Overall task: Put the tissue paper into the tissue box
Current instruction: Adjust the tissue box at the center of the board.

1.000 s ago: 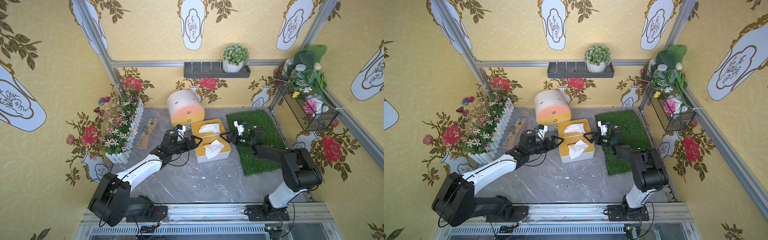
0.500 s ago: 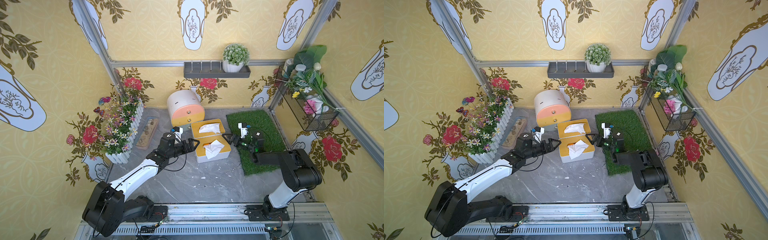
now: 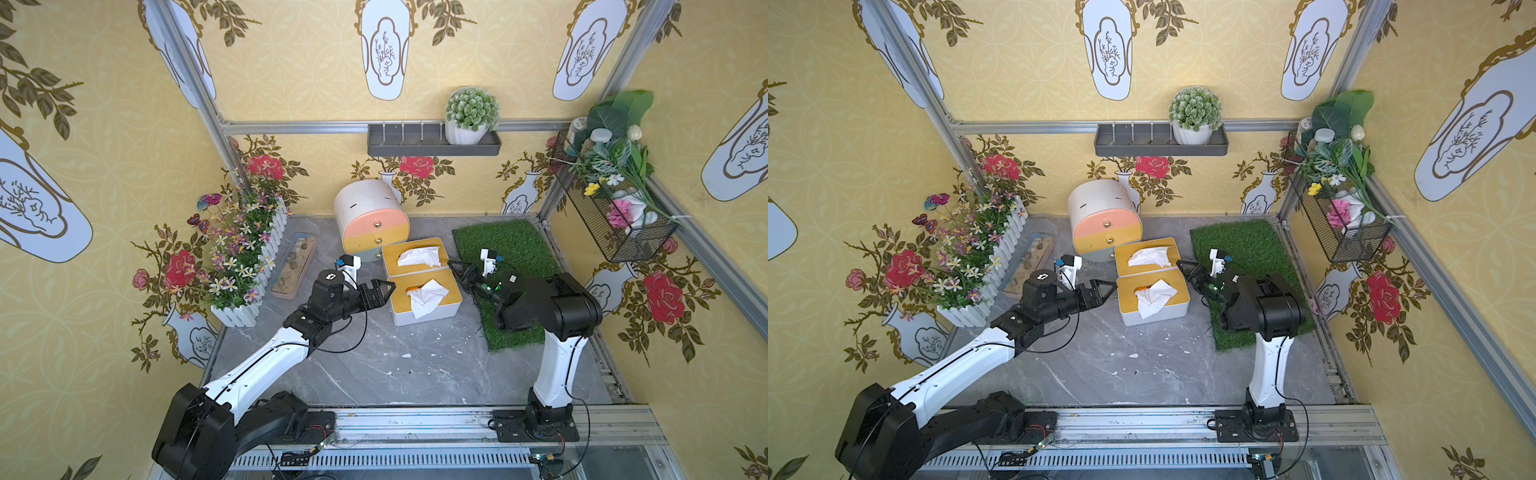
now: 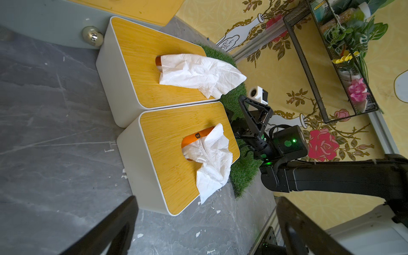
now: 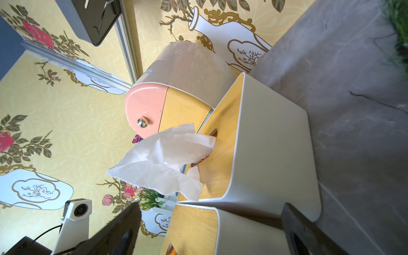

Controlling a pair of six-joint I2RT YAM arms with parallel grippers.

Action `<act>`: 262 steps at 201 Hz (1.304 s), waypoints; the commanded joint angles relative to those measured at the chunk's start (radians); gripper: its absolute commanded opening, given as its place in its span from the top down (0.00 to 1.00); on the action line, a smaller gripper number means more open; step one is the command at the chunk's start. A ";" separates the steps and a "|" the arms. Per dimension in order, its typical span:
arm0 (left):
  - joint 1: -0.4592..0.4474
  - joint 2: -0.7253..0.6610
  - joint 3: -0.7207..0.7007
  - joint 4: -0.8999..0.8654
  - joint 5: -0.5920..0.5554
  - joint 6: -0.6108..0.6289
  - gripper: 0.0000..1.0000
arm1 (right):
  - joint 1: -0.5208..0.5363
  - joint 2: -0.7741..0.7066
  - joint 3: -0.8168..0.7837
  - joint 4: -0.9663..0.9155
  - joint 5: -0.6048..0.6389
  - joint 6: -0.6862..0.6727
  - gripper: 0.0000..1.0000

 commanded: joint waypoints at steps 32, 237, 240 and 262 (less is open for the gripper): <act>0.002 -0.015 -0.008 -0.032 -0.019 0.027 0.00 | 0.016 0.053 0.022 0.240 0.038 0.093 0.00; 0.005 -0.087 -0.038 -0.067 -0.042 0.034 0.00 | 0.181 0.004 -0.043 0.237 0.219 0.097 0.00; 0.005 -0.090 -0.040 -0.069 -0.043 0.034 0.00 | 0.183 0.007 -0.042 0.237 0.220 0.099 0.00; 0.005 -0.103 -0.042 -0.084 -0.050 0.041 0.00 | 0.179 0.003 -0.046 0.239 0.226 0.106 0.00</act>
